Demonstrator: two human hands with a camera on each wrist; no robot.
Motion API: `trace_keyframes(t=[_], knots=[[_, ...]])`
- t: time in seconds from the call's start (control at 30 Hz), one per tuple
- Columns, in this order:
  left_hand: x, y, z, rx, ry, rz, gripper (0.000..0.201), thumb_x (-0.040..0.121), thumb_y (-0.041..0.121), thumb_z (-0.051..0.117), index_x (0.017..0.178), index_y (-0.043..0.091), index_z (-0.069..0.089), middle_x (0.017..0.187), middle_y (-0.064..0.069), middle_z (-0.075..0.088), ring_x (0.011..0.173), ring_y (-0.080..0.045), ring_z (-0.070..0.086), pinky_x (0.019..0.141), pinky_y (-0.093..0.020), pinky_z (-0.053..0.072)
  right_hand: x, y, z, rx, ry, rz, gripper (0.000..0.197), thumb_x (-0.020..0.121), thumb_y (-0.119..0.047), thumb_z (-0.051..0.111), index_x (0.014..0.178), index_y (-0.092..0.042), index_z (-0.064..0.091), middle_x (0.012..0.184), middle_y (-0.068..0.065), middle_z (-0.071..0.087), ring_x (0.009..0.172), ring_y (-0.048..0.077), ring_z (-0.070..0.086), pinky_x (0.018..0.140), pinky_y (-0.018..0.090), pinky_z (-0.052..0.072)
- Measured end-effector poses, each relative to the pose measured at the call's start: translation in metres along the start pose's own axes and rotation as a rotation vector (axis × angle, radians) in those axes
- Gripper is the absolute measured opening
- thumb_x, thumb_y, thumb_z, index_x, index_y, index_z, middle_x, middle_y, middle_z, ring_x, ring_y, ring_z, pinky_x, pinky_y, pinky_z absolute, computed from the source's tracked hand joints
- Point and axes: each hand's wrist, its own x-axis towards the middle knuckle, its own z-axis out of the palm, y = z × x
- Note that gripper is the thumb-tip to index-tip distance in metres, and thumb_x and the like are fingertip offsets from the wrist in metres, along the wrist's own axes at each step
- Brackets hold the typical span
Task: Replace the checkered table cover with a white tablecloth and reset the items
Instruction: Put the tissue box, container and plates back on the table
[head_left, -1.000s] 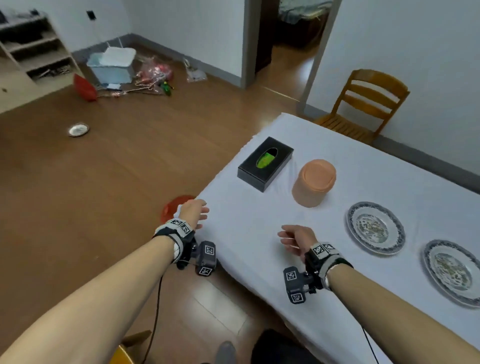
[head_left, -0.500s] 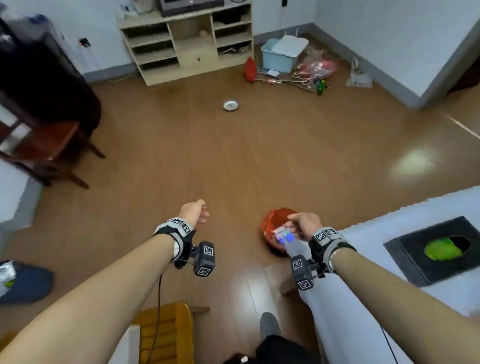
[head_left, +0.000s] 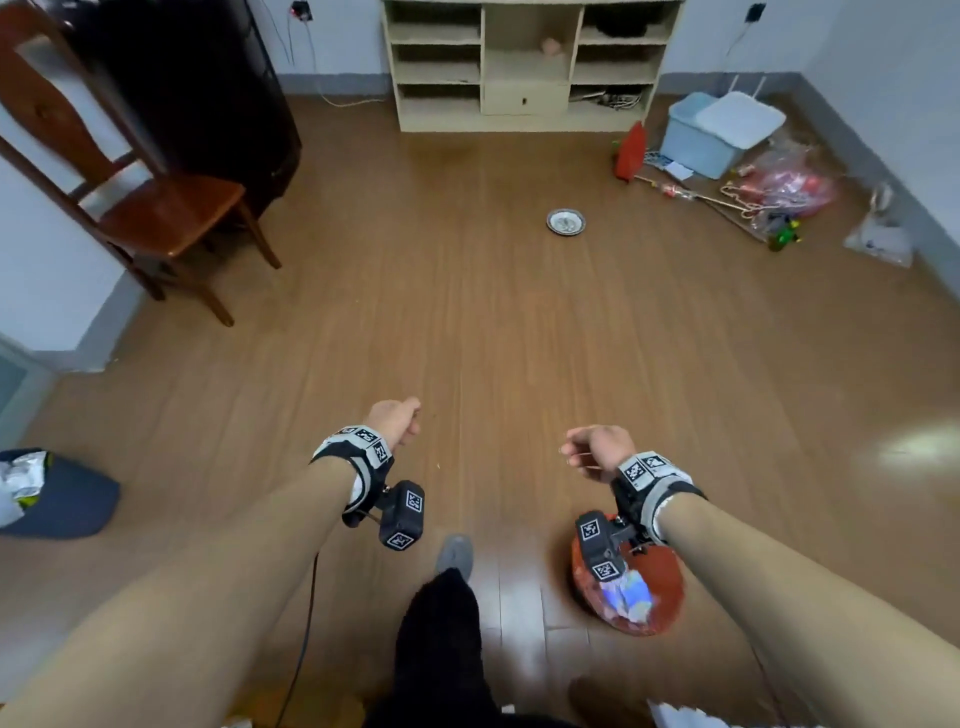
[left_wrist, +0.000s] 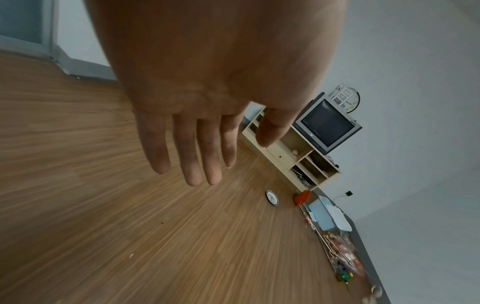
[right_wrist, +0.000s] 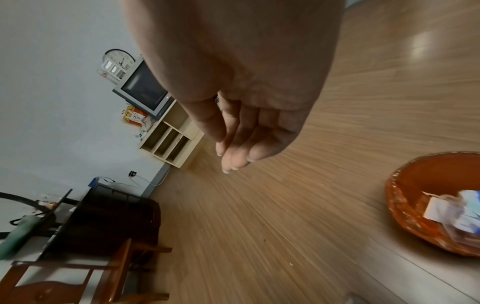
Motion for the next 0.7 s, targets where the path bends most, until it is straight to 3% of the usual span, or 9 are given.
trace_keyframes(t=[0.13, 0.2, 0.27, 0.33, 0.43, 0.53, 0.6, 0.7], knots=[[0.077, 0.075, 0.001, 0.025, -0.101, -0.005, 0.021, 0.099, 0.025, 0.047, 0.100, 0.009, 0.060, 0.090, -0.006, 0.064, 0.063, -0.014, 0.053, 0.052, -0.022, 0.037, 0.058, -0.071, -0.001, -0.010, 0.079, 0.036, 0.017, 0.098, -0.012, 0.052, 0.092, -0.011, 0.068, 0.066, 0.003, 0.072, 0.048, 0.013, 0.056, 0.048, 0.021, 0.043], [0.112, 0.123, 0.003, 0.065, -0.170, 0.039, 0.019, 0.100, 0.022, 0.046, 0.094, 0.011, 0.060, 0.087, -0.003, 0.059, 0.067, -0.015, 0.052, 0.056, -0.021, 0.040, 0.086, -0.115, -0.006, 0.029, 0.115, 0.029, 0.014, 0.097, -0.012, 0.055, 0.091, -0.010, 0.067, 0.065, 0.004, 0.071, 0.048, 0.015, 0.056, 0.050, 0.022, 0.044], [0.148, 0.172, 0.007, 0.094, -0.216, 0.112, 0.025, 0.101, 0.018, 0.043, 0.078, 0.021, 0.053, 0.087, 0.000, 0.054, 0.084, -0.020, 0.052, 0.066, -0.023, 0.041, 0.113, -0.158, -0.014, 0.065, 0.158, 0.019, 0.014, 0.097, -0.010, 0.054, 0.089, -0.011, 0.066, 0.064, 0.004, 0.070, 0.048, 0.015, 0.056, 0.050, 0.022, 0.043], [0.176, 0.218, 0.012, 0.154, -0.260, 0.142, 0.031, 0.103, 0.016, 0.041, 0.073, 0.024, 0.047, 0.086, 0.001, 0.053, 0.092, -0.018, 0.048, 0.066, -0.025, 0.039, 0.138, -0.194, -0.021, 0.087, 0.190, 0.018, 0.015, 0.097, -0.009, 0.053, 0.089, -0.011, 0.066, 0.062, 0.003, 0.070, 0.048, 0.015, 0.056, 0.051, 0.021, 0.044], [0.216, 0.278, 0.026, 0.117, -0.263, 0.144, 0.020, 0.103, 0.018, 0.043, 0.091, 0.014, 0.058, 0.095, -0.003, 0.058, 0.076, -0.015, 0.054, 0.057, -0.019, 0.035, 0.183, -0.242, -0.033, 0.124, 0.206, 0.029, 0.012, 0.097, -0.008, 0.053, 0.091, -0.011, 0.064, 0.059, 0.002, 0.069, 0.045, 0.014, 0.056, 0.049, 0.019, 0.044], [0.261, 0.327, 0.041, 0.129, -0.278, 0.171, 0.026, 0.102, 0.022, 0.044, 0.112, 0.005, 0.061, 0.102, -0.007, 0.062, 0.069, -0.007, 0.052, 0.052, -0.018, 0.038, 0.234, -0.280, -0.044, 0.133, 0.210, 0.043, 0.009, 0.096, -0.007, 0.053, 0.096, -0.009, 0.062, 0.057, 0.002, 0.069, 0.046, 0.015, 0.057, 0.047, 0.019, 0.044], [0.294, 0.361, 0.050, 0.130, -0.272, 0.190, 0.030, 0.101, 0.021, 0.044, 0.117, 0.001, 0.061, 0.102, -0.008, 0.062, 0.069, -0.007, 0.052, 0.049, -0.017, 0.040, 0.276, -0.308, -0.051, 0.149, 0.217, 0.038, 0.010, 0.096, -0.006, 0.055, 0.102, -0.006, 0.062, 0.058, 0.002, 0.069, 0.046, 0.016, 0.057, 0.045, 0.019, 0.045], [0.350, 0.421, 0.061, 0.170, -0.271, 0.175, 0.032, 0.103, 0.022, 0.042, 0.119, 0.000, 0.060, 0.105, -0.009, 0.062, 0.070, -0.008, 0.052, 0.054, -0.018, 0.036, 0.352, -0.363, -0.063, 0.169, 0.222, 0.060, 0.016, 0.096, -0.007, 0.055, 0.110, -0.003, 0.062, 0.058, 0.003, 0.069, 0.045, 0.016, 0.057, 0.043, 0.019, 0.044]])
